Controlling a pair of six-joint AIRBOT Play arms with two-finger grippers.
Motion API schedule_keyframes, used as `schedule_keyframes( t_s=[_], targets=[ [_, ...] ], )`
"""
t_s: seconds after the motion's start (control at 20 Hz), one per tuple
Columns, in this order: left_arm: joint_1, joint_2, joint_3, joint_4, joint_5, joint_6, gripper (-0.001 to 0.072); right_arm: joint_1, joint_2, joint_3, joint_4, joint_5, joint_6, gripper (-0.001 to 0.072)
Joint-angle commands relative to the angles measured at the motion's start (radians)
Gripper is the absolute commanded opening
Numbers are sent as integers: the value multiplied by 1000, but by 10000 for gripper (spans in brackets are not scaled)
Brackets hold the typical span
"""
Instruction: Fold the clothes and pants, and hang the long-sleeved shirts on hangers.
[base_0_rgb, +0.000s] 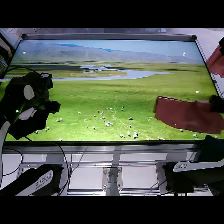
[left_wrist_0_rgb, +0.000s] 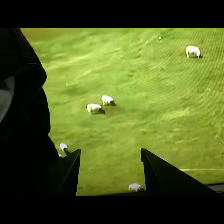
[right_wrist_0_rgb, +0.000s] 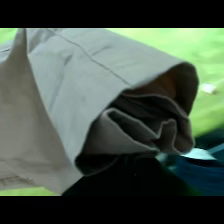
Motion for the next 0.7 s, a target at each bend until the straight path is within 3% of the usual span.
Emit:
schedule_keyframes(
  t_s=[0.0, 0.05, 0.35, 0.45, 0.5, 0.6, 0.65],
  targets=[
    [1, 0, 0, 0, 0, 0, 443, -85, 3, 1, -63, 2, 27, 473],
    [1, 0, 0, 0, 0, 0, 443, -101, 3, 1, -72, 26, 27, 589],
    [1, 0, 0, 0, 0, 0, 443, -143, 99, 1, -58, 98, 32, 582],
    [1, 0, 0, 0, 0, 0, 443, -121, 196, 1, 41, 64, 31, 524],
    [1, 0, 0, 0, 0, 0, 443, -101, 244, 1, 108, 52, 27, 426],
    [1, 0, 0, 0, 0, 0, 443, -30, 342, 0, 240, 56, 0, 101],
    [1, 0, 0, 0, 0, 0, 443, 20, 386, 0, 292, 68, -22, 16]
  ],
)
